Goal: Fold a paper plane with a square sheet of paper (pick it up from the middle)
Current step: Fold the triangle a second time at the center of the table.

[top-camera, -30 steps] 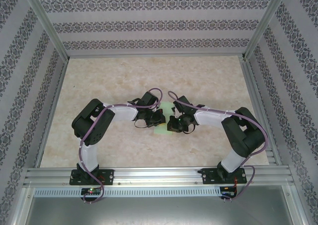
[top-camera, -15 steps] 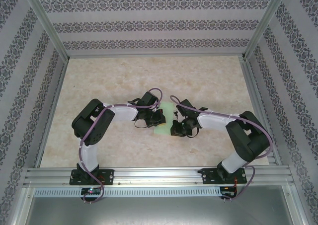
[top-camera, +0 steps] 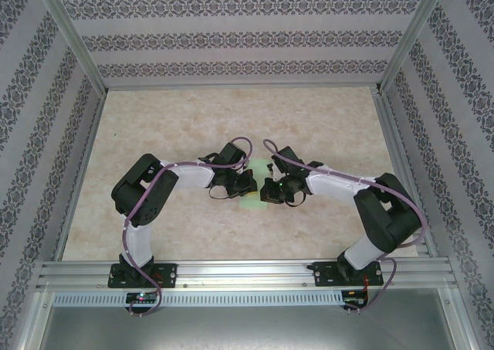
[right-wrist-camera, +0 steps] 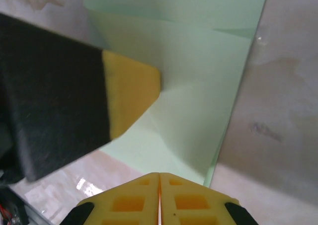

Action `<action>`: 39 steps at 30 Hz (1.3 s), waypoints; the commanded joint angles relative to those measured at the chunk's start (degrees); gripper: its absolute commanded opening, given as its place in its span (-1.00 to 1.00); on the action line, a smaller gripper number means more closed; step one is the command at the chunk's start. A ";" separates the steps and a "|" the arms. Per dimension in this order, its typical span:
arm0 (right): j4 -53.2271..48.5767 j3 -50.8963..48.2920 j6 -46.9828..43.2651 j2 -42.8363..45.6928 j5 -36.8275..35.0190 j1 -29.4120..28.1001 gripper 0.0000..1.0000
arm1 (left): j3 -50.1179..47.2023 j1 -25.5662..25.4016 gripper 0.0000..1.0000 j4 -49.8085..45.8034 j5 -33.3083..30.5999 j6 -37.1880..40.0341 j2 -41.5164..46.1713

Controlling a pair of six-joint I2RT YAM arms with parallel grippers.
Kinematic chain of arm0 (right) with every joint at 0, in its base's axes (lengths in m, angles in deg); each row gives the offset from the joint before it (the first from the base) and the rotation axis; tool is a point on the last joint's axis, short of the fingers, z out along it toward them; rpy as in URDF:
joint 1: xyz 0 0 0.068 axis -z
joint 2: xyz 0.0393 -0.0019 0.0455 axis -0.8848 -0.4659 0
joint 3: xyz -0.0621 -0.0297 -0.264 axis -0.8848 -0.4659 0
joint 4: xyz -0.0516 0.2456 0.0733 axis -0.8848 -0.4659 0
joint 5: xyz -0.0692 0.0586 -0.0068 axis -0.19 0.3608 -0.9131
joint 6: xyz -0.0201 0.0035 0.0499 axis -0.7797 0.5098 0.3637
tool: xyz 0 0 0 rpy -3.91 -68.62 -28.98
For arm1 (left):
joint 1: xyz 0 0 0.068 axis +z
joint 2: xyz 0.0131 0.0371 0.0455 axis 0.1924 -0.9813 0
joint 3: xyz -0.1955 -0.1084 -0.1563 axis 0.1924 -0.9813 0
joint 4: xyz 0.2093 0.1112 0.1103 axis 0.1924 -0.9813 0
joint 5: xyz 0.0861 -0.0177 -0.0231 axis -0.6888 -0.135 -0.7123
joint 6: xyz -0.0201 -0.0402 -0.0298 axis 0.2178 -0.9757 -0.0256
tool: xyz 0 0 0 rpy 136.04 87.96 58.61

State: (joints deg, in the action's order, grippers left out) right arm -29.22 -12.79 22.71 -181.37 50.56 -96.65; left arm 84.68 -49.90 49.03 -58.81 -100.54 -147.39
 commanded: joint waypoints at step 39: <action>-5.62 -5.25 -1.24 -8.04 -6.98 -0.30 -0.90 | -7.44 3.75 -0.89 8.52 -5.80 2.65 1.79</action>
State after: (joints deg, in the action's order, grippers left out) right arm -27.69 -13.64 22.88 -185.54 50.27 -96.62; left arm 78.93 -49.90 57.23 -59.18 -100.19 -145.25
